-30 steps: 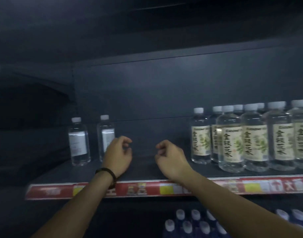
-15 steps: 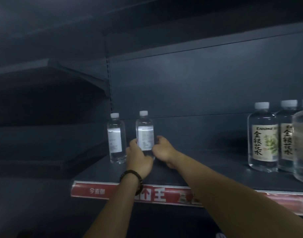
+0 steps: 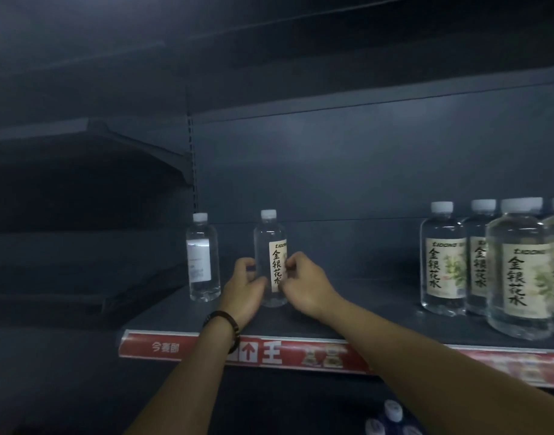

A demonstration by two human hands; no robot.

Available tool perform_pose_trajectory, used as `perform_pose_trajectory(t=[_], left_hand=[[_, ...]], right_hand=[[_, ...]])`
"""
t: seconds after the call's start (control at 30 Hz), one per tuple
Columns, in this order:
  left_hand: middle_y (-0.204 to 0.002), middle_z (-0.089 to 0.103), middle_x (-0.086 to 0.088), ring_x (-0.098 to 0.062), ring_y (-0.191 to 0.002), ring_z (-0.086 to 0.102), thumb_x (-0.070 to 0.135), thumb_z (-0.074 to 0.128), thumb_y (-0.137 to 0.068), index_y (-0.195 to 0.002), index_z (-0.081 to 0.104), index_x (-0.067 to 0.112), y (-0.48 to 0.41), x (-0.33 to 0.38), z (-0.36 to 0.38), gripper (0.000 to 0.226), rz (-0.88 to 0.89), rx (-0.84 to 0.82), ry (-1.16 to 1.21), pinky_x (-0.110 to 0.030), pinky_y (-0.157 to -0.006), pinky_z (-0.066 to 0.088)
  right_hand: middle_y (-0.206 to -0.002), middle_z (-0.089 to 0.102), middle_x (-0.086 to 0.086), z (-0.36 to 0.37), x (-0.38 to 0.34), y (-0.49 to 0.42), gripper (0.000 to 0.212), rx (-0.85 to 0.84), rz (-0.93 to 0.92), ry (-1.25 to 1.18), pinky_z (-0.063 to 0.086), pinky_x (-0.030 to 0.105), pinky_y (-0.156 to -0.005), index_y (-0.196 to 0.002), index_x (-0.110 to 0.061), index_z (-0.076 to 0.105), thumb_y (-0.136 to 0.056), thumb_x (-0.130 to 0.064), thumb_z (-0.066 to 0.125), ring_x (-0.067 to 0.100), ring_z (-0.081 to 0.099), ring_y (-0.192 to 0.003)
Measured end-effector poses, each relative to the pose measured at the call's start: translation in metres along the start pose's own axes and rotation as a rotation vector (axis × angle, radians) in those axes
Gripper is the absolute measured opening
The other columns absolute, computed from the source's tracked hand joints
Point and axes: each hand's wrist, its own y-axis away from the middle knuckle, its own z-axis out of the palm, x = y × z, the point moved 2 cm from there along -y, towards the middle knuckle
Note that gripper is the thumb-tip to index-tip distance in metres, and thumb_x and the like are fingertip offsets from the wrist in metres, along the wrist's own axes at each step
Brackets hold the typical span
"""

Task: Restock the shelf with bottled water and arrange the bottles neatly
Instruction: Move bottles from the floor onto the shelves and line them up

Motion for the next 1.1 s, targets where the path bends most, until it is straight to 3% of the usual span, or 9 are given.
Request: perform_pose_trajectory(t=[0.1,0.2,0.3,0.37,0.47,0.57,0.63,0.77,1.1], left_hand=[[-0.116,0.077,0.008,-0.016,-0.106,0.073,0.018,0.059,-0.092,-0.126,0.059,0.033,0.005,0.014,0.005,0.037,-0.027,-0.132,0.095,-0.042,-0.093,0.060],[-0.115,0.079,0.004,-0.018,-0.107,0.075,0.012,0.058,-0.100,-0.128,0.064,0.026,0.014,0.031,0.016,0.032,-0.060,-0.262,0.159,-0.046,-0.099,0.059],[-0.115,0.079,0.005,-0.013,-0.104,0.076,0.010,0.061,-0.102,-0.127,0.065,0.024,0.028,0.044,0.034,0.030,-0.021,-0.357,0.162,-0.037,-0.091,0.062],[-0.115,0.079,0.003,-0.014,-0.103,0.077,0.006,0.061,-0.102,-0.129,0.064,0.019,0.036,0.052,0.050,0.030,0.014,-0.387,0.168,-0.032,-0.085,0.063],[-0.113,0.079,0.000,-0.019,-0.106,0.076,0.006,0.062,-0.103,-0.134,0.058,0.017,0.046,0.065,0.076,0.033,0.078,-0.400,0.167,-0.043,-0.096,0.061],[-0.116,0.077,0.000,-0.016,-0.109,0.075,0.018,0.069,-0.099,-0.139,0.049,0.024,0.059,0.077,0.102,0.045,0.139,-0.374,0.098,-0.046,-0.099,0.060],[-0.121,0.075,0.004,-0.010,-0.113,0.072,0.025,0.073,-0.095,-0.141,0.052,0.024,0.069,0.085,0.122,0.051,0.204,-0.389,0.030,-0.043,-0.103,0.058],[-0.126,0.073,0.009,-0.001,-0.113,0.068,0.021,0.078,-0.093,-0.136,0.057,0.024,0.089,0.103,0.156,0.048,0.249,-0.416,0.024,-0.026,-0.094,0.058],[-0.121,0.069,0.017,0.008,-0.103,0.064,0.026,0.072,-0.099,-0.140,0.054,0.026,0.115,0.137,0.204,0.045,0.294,-0.423,-0.040,-0.010,-0.072,0.050]], right_hand=[[-0.123,0.068,0.001,-0.021,-0.002,0.028,0.034,-0.045,-0.115,0.099,0.053,0.026,-0.094,-0.123,-0.016,0.063,-0.089,-0.017,0.069,0.018,0.065,-0.113],[-0.137,0.060,0.002,-0.040,-0.002,0.059,0.057,-0.111,-0.251,0.212,0.041,0.024,-0.110,-0.132,-0.017,0.063,-0.079,-0.036,0.058,0.016,0.054,-0.130],[-0.170,0.029,0.008,-0.056,0.010,0.082,0.065,-0.119,-0.273,0.329,0.024,0.029,-0.129,-0.151,-0.020,0.047,-0.087,-0.029,0.056,0.020,0.024,-0.159],[-0.177,0.009,0.010,-0.070,0.018,0.097,0.071,-0.084,-0.265,0.391,0.020,0.024,-0.128,-0.160,-0.019,0.036,-0.092,-0.020,0.057,0.022,0.015,-0.163],[-0.178,-0.001,0.010,-0.094,0.030,0.118,0.079,-0.056,-0.253,0.470,0.018,0.028,-0.130,-0.166,-0.017,0.024,-0.093,-0.019,0.056,0.021,0.005,-0.164],[-0.173,0.005,0.001,-0.121,0.044,0.140,0.084,0.001,-0.224,0.514,0.037,0.041,-0.125,-0.166,-0.017,0.021,-0.092,-0.023,0.059,0.029,0.023,-0.159],[-0.164,0.010,-0.005,-0.140,0.054,0.155,0.082,0.031,-0.217,0.525,0.047,0.040,-0.115,-0.166,-0.018,0.022,-0.093,-0.022,0.060,0.028,0.038,-0.149],[-0.166,0.006,-0.010,-0.168,0.065,0.181,0.086,0.083,-0.178,0.518,0.046,0.037,-0.115,-0.167,-0.021,0.017,-0.095,-0.021,0.062,0.027,0.036,-0.150],[-0.168,0.012,-0.006,-0.208,0.078,0.204,0.084,0.146,-0.077,0.485,0.044,0.040,-0.118,-0.166,-0.022,0.022,-0.093,-0.020,0.063,0.025,0.034,-0.153]])
